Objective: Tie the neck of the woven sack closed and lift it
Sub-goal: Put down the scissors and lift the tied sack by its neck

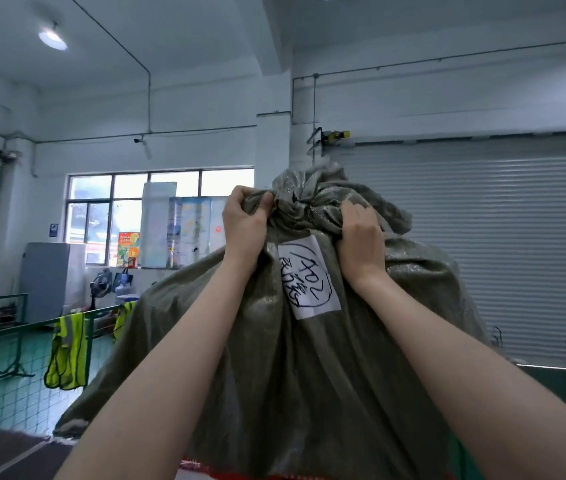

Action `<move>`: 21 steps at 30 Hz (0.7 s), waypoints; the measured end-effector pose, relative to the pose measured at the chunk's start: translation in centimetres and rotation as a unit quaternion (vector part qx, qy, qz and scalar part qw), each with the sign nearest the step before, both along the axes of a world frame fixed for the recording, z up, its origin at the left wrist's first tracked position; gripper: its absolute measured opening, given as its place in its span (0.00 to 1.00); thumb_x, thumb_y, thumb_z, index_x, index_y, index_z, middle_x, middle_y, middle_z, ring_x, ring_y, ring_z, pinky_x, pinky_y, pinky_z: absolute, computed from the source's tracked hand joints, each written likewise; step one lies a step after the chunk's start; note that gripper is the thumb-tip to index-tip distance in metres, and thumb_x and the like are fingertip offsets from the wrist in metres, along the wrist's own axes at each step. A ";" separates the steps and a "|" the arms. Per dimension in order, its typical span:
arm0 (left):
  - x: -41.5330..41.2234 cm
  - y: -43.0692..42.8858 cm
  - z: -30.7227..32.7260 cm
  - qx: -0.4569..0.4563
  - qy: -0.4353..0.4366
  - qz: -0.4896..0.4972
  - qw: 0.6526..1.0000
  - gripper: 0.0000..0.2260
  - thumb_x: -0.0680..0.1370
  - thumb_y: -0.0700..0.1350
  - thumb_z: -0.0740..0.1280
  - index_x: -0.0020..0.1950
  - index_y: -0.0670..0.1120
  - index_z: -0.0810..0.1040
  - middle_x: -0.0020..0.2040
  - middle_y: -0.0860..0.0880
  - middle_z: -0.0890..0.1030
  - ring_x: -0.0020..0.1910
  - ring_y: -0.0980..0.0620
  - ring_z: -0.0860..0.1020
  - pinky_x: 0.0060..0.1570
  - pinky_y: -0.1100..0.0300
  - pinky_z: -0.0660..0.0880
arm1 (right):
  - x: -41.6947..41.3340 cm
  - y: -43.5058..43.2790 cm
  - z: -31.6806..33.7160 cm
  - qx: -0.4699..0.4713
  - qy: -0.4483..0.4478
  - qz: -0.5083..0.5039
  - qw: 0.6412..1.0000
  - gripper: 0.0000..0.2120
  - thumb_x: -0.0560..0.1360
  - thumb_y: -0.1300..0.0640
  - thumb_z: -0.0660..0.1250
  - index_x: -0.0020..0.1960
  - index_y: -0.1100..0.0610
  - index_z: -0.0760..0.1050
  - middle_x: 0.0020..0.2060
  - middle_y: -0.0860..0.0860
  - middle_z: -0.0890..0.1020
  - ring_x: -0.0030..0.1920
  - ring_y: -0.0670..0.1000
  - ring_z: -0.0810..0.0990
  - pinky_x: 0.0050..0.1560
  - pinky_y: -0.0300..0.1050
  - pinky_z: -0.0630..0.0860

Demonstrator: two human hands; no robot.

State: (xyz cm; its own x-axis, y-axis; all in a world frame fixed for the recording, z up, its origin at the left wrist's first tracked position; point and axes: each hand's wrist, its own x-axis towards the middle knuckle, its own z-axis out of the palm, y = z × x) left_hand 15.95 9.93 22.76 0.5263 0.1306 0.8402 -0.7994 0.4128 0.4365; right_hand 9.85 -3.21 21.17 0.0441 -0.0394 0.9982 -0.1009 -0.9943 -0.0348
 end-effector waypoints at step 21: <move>11.2 -5.1 -11.7 0.110 0.143 0.027 0.983 0.10 0.76 0.41 0.65 0.37 0.51 0.69 0.42 0.45 0.78 0.46 0.48 0.76 0.53 0.53 0.74 | 9.1 -5.1 -10.7 0.078 0.191 0.034 0.978 0.16 0.66 0.76 0.55 0.50 0.68 0.73 0.48 0.65 0.78 0.53 0.63 0.74 0.51 0.52 0.69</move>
